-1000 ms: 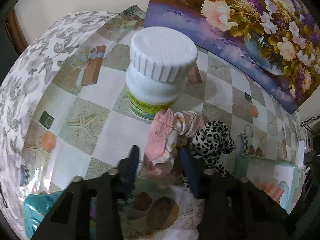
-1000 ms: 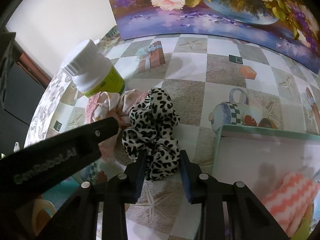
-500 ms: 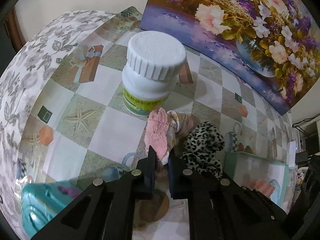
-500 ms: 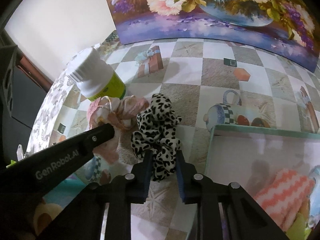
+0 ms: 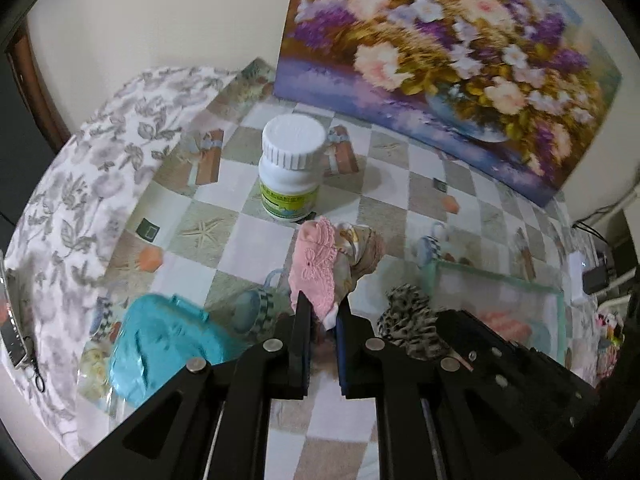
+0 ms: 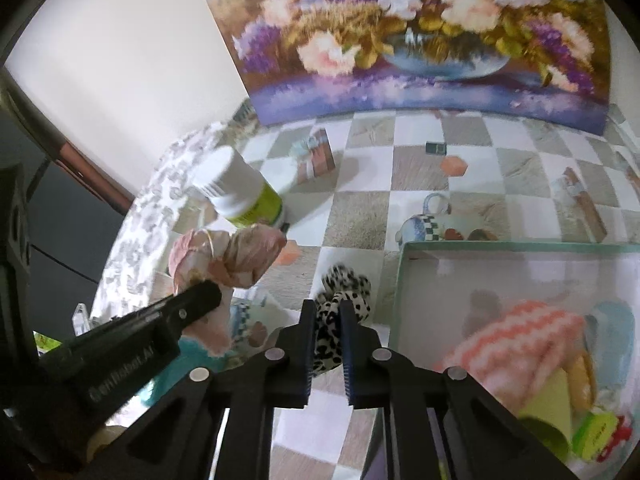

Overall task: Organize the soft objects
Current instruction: 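Lift and carry the pink cloth and leopard scrunchie over the tray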

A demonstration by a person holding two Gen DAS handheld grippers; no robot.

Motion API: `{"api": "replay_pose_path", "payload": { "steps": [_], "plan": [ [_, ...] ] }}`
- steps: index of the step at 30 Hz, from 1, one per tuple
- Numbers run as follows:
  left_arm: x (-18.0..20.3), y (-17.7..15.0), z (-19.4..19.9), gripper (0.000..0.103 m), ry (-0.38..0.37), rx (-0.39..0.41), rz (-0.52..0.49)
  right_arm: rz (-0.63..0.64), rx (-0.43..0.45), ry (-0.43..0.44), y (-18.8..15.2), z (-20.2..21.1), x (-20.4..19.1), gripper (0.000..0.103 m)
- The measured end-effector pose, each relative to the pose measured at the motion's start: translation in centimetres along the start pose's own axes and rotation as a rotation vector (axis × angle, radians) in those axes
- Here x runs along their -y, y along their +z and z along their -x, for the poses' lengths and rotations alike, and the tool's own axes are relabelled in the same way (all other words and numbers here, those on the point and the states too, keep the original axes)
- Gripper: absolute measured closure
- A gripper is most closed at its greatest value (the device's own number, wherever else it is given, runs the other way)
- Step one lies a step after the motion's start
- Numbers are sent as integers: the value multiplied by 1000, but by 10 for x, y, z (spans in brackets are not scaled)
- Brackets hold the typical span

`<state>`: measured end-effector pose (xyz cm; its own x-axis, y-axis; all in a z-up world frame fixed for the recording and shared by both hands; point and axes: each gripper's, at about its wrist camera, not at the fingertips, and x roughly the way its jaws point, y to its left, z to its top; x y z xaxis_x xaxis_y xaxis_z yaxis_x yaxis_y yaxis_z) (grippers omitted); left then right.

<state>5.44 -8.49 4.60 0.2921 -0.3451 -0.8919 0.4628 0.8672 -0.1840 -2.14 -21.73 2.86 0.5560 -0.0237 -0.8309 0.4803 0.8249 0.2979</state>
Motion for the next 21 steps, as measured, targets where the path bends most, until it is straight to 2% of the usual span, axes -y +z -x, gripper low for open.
{"api": "replay_pose_path", "payload": {
  "steps": [5, 10, 21],
  "plan": [
    [6, -23, 31, 92, -30, 41, -15, 0, 43, 12, -13, 32, -1, 96],
    [0, -38, 47, 93, -40, 66, 16, 8, 63, 12, -25, 53, -3, 96],
    [-11, -46, 20, 92, -21, -48, 63, 38, -69, -20, -39, 12, -3, 93]
  ]
}}
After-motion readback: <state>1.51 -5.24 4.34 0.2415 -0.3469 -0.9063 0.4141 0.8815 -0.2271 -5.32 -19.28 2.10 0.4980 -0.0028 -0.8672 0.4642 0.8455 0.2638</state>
